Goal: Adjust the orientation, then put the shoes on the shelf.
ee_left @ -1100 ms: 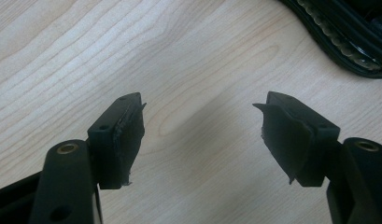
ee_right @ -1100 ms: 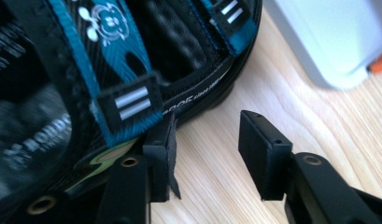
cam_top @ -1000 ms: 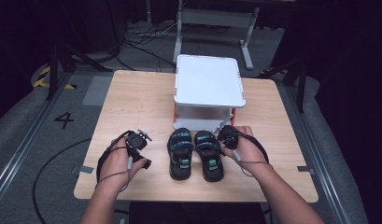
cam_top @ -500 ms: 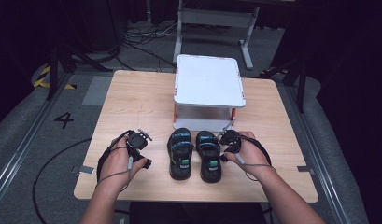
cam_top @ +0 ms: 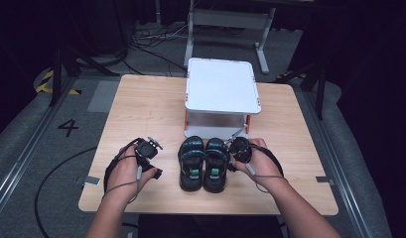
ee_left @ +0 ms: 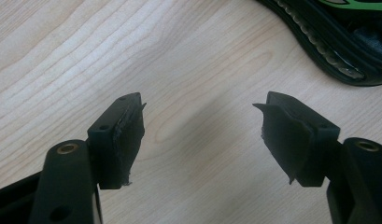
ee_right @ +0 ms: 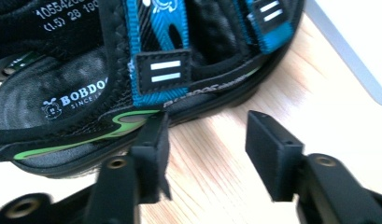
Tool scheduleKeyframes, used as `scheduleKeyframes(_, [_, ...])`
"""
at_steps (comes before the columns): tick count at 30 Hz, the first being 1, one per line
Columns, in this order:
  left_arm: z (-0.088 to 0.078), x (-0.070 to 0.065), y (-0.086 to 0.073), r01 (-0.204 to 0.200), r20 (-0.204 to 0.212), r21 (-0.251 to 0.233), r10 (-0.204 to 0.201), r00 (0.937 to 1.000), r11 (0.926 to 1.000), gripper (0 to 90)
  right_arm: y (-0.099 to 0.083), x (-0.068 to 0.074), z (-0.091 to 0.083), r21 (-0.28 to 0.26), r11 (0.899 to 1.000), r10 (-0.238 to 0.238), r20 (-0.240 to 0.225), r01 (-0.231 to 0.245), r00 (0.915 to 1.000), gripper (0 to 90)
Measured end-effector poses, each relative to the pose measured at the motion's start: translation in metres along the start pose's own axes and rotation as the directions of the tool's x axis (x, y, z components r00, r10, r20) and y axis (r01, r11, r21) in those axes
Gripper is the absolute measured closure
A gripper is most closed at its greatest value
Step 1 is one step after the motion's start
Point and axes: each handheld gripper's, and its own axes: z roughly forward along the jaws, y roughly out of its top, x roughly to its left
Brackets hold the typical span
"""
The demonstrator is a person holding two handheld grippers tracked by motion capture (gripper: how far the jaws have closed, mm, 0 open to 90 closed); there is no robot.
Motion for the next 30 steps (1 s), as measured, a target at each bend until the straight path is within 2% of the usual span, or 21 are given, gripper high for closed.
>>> scheduleKeyframes(3, [-0.001, 0.002, 0.000, -0.005, 0.000, 0.001, 0.005, 1.0000, 1.0000, 30.3, -0.003, 0.000, -0.006, -0.015, 1.000, 0.009, 0.000, -0.009, 1.0000, 44.6])
scheduleKeyframes(5, [-0.002, 0.005, 0.001, -0.005, 0.004, 0.003, 0.005, 1.0000, 1.0000, 30.1, -0.006, 0.003, -0.016, -0.050, 0.998, 0.023, -0.010, -0.023, 0.9997, 40.6])
scheduleKeyframes(8, [-0.004, 0.012, 0.001, -0.002, -0.006, 0.016, 0.002, 1.0000, 0.9999, 30.2, -0.005, 0.007, -0.029, -0.073, 0.997, 0.025, -0.031, -0.028, 0.9992, 40.2])
scheduleKeyframes(10, [-0.007, 0.018, 0.001, -0.005, -0.022, 0.025, 0.005, 0.9997, 0.9997, 30.3, -0.002, 0.010, -0.038, -0.081, 0.996, 0.024, -0.022, -0.025, 0.9995, 39.5])
scheduleKeyframes(13, [-0.009, 0.025, 0.001, -0.009, -0.028, 0.046, 0.011, 0.9996, 0.9989, 30.0, 0.004, 0.014, -0.047, -0.095, 0.995, 0.030, 0.005, -0.030, 0.9995, 29.8])
scheduleKeyframes(17, [-0.010, 0.031, 0.002, -0.010, -0.010, 0.055, 0.011, 0.9999, 0.9985, 29.9, 0.009, 0.018, -0.050, -0.061, 0.998, 0.014, 0.003, -0.014, 0.9999, 34.4])
scheduleKeyframes(21, [-0.010, 0.034, 0.004, -0.023, -0.009, 0.069, 0.024, 0.9997, 0.9973, 29.8, 0.015, 0.026, -0.053, -0.076, 0.996, 0.043, 0.019, -0.041, 0.9989, 34.9])
scheduleKeyframes(22, [-0.010, 0.034, 0.005, -0.022, -0.010, 0.074, 0.023, 0.9997, 0.9970, 29.9, 0.017, 0.029, -0.056, -0.085, 0.996, 0.043, 0.013, -0.042, 0.9990, 39.4])
scheduleKeyframes(24, [-0.010, 0.035, 0.006, -0.024, -0.012, 0.080, 0.025, 0.9996, 0.9965, 29.8, 0.020, 0.036, -0.060, -0.087, 0.995, 0.042, -0.008, -0.043, 0.9991, 39.5])
scheduleKeyframes(26, [-0.010, 0.035, 0.006, -0.021, -0.013, 0.079, 0.022, 0.9997, 0.9966, 29.6, 0.023, 0.043, -0.065, -0.106, 0.993, 0.046, -0.034, -0.049, 0.9983, 44.8])
scheduleKeyframes(28, [-0.011, 0.035, 0.005, -0.027, -0.009, 0.083, 0.028, 0.9996, 0.9962, 29.6, 0.026, 0.048, -0.067, -0.129, 0.987, 0.083, -0.064, -0.091, 0.9945, 44.9])
scheduleKeyframes(29, [-0.010, 0.035, 0.004, -0.023, -0.008, 0.080, 0.024, 0.9997, 0.9965, 29.6, 0.028, 0.052, -0.068, -0.139, 0.983, 0.104, -0.098, -0.117, 0.9898, 47.9])
scheduleKeyframes(30, [-0.011, 0.035, 0.003, -0.017, -0.008, 0.078, 0.017, 0.9998, 0.9968, 29.6, 0.029, 0.053, -0.069, -0.131, 0.984, 0.105, -0.115, -0.120, 0.9878, 48.4])
